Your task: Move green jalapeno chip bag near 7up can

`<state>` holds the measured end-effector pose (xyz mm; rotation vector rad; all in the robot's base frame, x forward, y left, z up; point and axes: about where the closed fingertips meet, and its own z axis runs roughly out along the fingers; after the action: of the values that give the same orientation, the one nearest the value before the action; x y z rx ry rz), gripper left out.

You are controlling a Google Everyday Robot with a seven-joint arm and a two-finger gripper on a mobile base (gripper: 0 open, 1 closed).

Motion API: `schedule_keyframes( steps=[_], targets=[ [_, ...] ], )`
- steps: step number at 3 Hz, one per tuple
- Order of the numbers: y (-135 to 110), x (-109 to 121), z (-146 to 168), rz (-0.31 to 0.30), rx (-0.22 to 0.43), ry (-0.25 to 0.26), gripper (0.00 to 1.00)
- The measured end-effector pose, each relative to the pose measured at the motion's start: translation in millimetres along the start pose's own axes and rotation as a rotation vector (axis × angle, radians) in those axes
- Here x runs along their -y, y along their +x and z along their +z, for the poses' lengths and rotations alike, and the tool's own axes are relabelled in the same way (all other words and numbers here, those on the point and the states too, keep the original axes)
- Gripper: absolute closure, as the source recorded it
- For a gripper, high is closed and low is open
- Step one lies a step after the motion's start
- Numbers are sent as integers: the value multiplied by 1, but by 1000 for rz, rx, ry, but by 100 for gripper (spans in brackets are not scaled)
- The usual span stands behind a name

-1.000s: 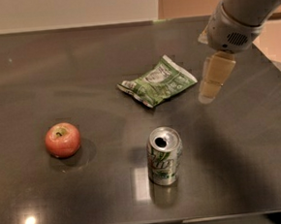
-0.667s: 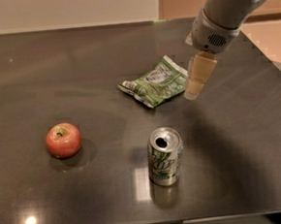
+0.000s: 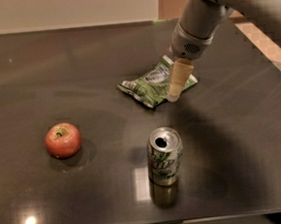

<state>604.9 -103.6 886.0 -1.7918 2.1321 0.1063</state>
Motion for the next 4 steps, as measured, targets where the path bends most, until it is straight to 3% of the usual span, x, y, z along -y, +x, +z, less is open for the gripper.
schedule_keyframes(
  steps=[4],
  targets=[
    [-21, 0, 56, 3, 20, -131, 0]
  ],
)
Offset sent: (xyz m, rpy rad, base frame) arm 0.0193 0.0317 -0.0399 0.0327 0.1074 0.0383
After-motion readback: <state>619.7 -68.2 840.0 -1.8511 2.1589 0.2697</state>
